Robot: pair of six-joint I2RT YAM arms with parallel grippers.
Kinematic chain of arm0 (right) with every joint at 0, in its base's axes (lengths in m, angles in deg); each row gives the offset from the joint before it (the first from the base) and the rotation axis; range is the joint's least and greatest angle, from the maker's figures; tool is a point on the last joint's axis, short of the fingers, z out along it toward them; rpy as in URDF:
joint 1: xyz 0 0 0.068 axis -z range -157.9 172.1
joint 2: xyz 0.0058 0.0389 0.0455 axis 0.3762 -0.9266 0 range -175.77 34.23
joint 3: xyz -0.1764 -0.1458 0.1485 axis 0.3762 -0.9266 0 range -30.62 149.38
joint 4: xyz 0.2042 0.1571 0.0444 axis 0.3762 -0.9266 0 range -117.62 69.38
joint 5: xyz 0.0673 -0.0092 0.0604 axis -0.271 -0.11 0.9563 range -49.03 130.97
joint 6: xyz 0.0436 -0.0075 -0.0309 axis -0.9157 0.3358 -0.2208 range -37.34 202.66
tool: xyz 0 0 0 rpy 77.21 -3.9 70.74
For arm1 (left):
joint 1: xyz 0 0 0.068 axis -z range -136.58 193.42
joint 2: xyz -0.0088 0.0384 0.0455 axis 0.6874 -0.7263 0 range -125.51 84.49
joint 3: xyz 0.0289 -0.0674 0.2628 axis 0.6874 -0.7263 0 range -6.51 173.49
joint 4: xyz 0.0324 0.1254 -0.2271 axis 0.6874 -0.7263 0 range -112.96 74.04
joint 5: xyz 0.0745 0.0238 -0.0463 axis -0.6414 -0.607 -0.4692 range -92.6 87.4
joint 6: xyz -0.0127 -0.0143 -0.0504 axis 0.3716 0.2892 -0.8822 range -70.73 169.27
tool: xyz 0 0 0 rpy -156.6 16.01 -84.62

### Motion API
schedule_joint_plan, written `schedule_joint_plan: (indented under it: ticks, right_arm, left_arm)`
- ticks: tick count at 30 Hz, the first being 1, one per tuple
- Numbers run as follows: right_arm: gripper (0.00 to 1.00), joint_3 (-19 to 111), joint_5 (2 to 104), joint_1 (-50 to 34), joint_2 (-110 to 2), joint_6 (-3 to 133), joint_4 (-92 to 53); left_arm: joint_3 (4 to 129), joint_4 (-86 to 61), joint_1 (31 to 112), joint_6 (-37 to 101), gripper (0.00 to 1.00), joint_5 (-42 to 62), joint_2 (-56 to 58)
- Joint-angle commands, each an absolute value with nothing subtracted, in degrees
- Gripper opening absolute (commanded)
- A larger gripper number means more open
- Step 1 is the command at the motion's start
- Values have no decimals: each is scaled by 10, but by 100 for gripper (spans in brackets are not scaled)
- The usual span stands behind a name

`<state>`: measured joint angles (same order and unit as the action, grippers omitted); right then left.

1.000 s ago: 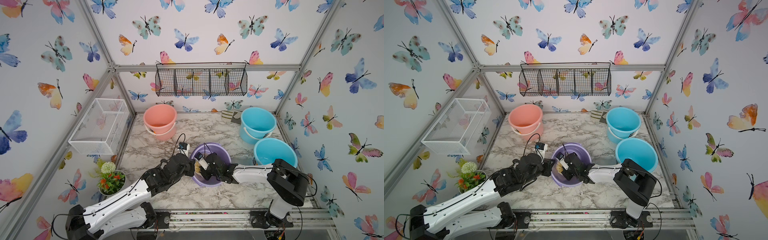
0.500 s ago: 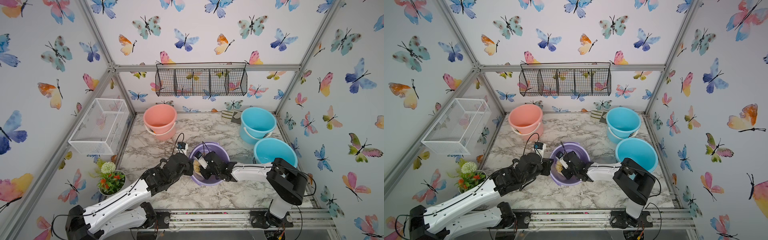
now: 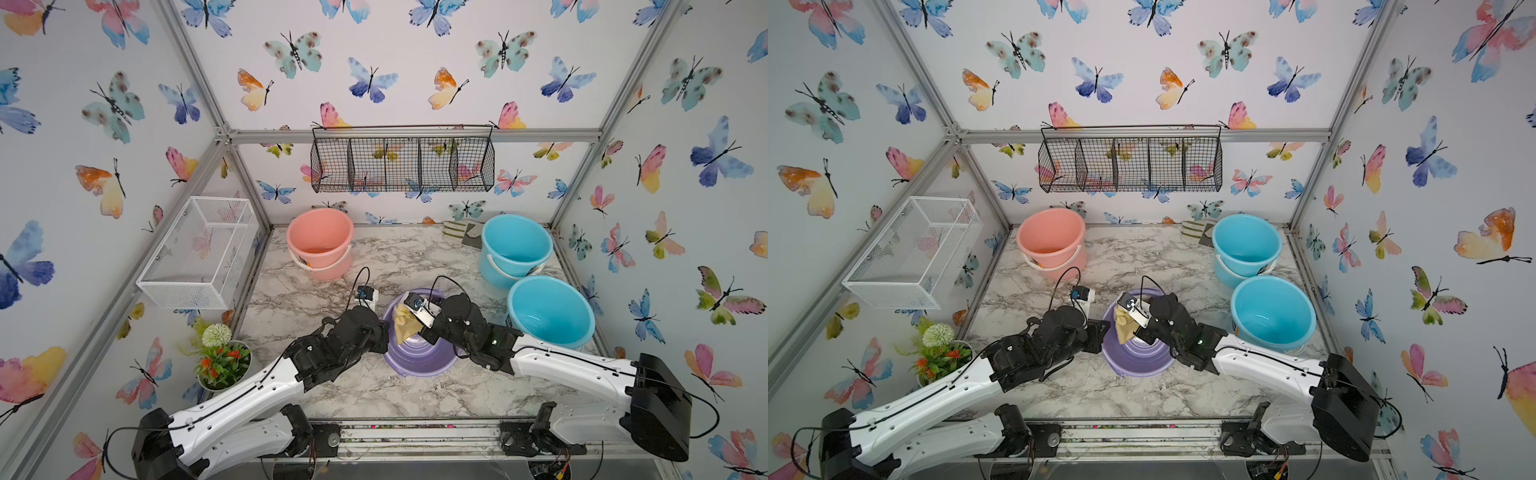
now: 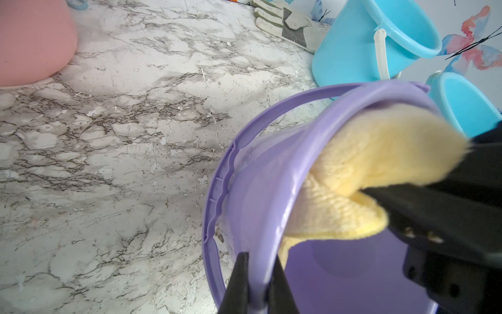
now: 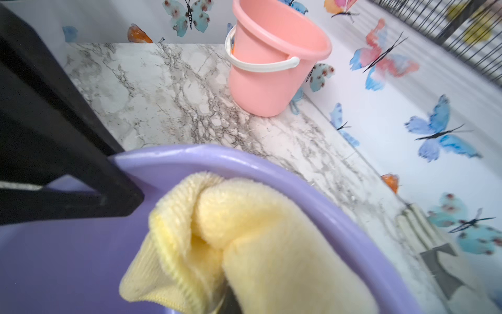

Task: Wipe the inside of the bucket with a cloth
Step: Wipe the dirt from the inside of the bucket.

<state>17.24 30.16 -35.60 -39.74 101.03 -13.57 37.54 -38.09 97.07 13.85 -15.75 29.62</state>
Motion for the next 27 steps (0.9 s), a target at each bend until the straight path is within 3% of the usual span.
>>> schedule_joint_plan:
  ticks: [1,7,15,27]
  right_arm:
    - [2,206,250,-356,-371,1132,-182]
    - [2,211,234,-356,-380,1240,-181]
    - [2,212,189,-359,-475,1357,-178]
    - [2,217,155,-359,-628,1382,-178]
  left_arm:
    - [388,-395,969,140,0,-148,299]
    - [389,-392,969,141,0,-142,296]
    - [392,-400,968,146,0,-145,305]
    - [395,-402,968,151,0,-144,307]
